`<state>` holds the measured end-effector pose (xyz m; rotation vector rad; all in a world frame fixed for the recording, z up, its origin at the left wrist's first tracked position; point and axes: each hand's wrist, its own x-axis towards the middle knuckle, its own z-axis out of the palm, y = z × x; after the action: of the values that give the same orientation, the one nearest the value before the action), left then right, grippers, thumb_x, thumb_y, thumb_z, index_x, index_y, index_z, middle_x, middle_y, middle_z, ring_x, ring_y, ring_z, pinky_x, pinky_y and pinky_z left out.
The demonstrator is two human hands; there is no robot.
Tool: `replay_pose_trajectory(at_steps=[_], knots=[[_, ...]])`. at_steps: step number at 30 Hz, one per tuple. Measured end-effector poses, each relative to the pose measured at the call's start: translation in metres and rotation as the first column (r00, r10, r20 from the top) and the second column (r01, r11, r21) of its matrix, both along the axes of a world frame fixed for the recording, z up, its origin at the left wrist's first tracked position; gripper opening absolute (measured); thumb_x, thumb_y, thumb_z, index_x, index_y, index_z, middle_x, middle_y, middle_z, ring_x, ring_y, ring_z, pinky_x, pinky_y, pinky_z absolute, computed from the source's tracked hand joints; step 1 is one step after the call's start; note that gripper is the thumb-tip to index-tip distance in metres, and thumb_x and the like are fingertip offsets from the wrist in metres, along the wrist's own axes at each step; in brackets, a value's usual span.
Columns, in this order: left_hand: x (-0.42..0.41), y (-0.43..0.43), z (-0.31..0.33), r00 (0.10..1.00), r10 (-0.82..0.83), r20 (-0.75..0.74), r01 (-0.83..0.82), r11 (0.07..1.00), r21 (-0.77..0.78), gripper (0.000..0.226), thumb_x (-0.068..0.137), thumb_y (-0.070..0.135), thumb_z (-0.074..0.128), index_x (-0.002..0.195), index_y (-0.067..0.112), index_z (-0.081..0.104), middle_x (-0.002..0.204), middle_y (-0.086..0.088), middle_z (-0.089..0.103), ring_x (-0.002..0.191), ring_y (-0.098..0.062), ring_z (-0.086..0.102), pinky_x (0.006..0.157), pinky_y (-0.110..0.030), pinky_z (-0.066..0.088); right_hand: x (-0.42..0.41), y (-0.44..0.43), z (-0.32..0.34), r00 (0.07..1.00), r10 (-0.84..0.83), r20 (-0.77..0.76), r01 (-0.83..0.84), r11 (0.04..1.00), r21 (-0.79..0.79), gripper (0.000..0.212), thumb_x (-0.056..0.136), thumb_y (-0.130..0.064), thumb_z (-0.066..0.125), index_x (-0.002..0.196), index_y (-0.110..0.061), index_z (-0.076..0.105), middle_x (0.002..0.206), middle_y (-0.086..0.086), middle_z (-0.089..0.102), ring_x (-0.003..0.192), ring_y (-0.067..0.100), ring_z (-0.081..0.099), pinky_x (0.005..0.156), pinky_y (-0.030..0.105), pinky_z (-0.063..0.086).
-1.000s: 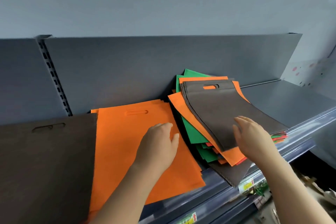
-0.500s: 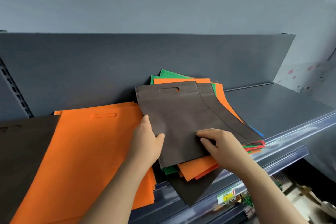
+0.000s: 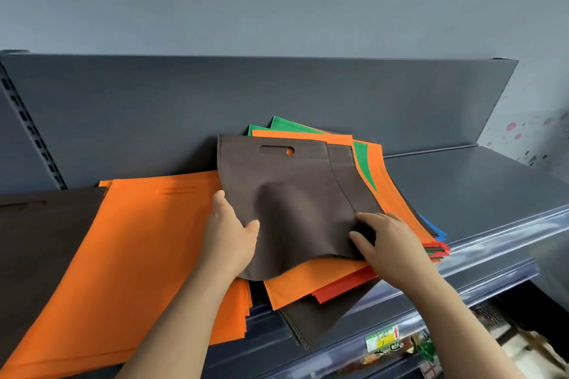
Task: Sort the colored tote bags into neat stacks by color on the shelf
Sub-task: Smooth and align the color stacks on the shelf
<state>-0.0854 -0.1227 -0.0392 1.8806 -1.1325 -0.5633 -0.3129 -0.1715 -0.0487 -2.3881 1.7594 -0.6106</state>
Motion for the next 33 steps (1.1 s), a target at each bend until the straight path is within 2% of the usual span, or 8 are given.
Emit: replay_pose_trajectory(at_steps=[2,6,9,12,18,23,29,33], knots=[[0.002,0.003,0.0,0.999,0.001,-0.052,-0.001,1.0,0.003,0.079,0.086,0.012,0.067,0.147,0.015,0.017,0.137,-0.005,0.047,0.115,-0.022,0.052,0.082,-0.025,0.041,0.0,-0.002,0.001,0.999,0.001,0.045,-0.002,1.0,0.015,0.031,0.089,-0.03,0.057,0.117,-0.016,0.061,0.109,0.001,0.066,0.103,0.02,0.057,0.09,0.03,0.045],[0.002,0.007,0.001,0.994,-0.028,-0.105,0.024,0.999,-0.032,0.083,0.082,0.01,0.07,0.147,0.02,0.019,0.134,0.0,0.048,0.102,-0.013,0.05,0.079,-0.022,0.039,-0.006,-0.011,-0.003,0.972,-0.182,-0.146,0.195,0.978,0.079,0.047,0.087,-0.056,0.047,0.116,-0.019,0.053,0.113,0.003,0.06,0.108,0.026,0.054,0.096,0.039,0.042],[0.002,0.007,0.001,0.993,-0.028,-0.113,0.021,0.998,-0.06,0.083,0.082,0.008,0.069,0.147,0.021,0.019,0.133,0.002,0.049,0.097,-0.009,0.047,0.079,-0.021,0.038,-0.007,-0.012,-0.005,0.963,-0.225,-0.146,0.244,0.961,0.13,0.055,0.085,-0.063,0.043,0.117,-0.019,0.048,0.112,0.005,0.06,0.107,0.028,0.053,0.097,0.043,0.042],[0.0,0.005,-0.001,0.991,-0.045,-0.126,0.043,0.999,-0.021,0.087,0.083,0.013,0.07,0.149,0.021,0.015,0.135,0.001,0.05,0.107,-0.015,0.053,0.079,-0.022,0.041,-0.006,-0.01,-0.002,0.968,-0.243,-0.065,0.25,0.961,0.121,0.066,0.085,-0.057,0.052,0.138,-0.02,0.038,0.123,0.007,0.055,0.115,0.029,0.049,0.1,0.044,0.041],[-0.003,0.009,0.004,0.995,-0.035,-0.098,0.025,0.995,-0.099,0.086,0.084,0.013,0.069,0.15,0.02,0.015,0.144,0.0,0.042,0.127,-0.02,0.045,0.088,-0.022,0.035,-0.003,0.001,0.009,0.948,-0.223,0.229,0.199,0.972,0.122,0.068,0.081,-0.028,0.071,0.139,-0.021,0.038,0.129,0.01,0.044,0.111,0.026,0.052,0.099,0.04,0.044],[0.011,0.016,0.012,0.994,-0.049,-0.101,0.02,0.961,-0.275,0.069,0.082,0.009,0.068,0.142,0.022,0.037,0.132,0.011,0.052,0.114,-0.004,0.05,0.09,-0.018,0.038,0.006,0.011,0.023,0.93,-0.166,0.328,0.179,0.984,-0.007,0.064,0.084,-0.018,0.067,0.141,-0.021,0.038,0.124,0.009,0.051,0.109,0.022,0.049,0.092,0.03,0.037],[0.033,0.031,0.01,0.987,-0.103,-0.124,0.069,0.966,-0.25,0.056,0.085,0.008,0.063,0.135,0.024,0.041,0.122,0.011,0.058,0.108,-0.007,0.055,0.086,-0.021,0.04,0.024,0.021,0.022,0.955,-0.27,-0.123,0.277,0.96,0.042,0.056,0.091,-0.046,0.05,0.138,-0.018,0.041,0.136,0.01,0.047,0.125,0.032,0.042,0.107,0.044,0.028],[0.055,0.047,0.014,0.972,-0.156,-0.174,0.105,0.957,-0.269,0.058,0.088,0.007,0.061,0.136,0.029,0.038,0.123,0.015,0.056,0.11,-0.003,0.054,0.088,-0.019,0.041,0.049,0.03,0.012,0.975,-0.183,-0.128,0.2,0.97,0.136,0.045,0.094,-0.044,0.042,0.127,-0.014,0.047,0.126,0.008,0.057,0.12,0.028,0.048,0.105,0.04,0.026]])
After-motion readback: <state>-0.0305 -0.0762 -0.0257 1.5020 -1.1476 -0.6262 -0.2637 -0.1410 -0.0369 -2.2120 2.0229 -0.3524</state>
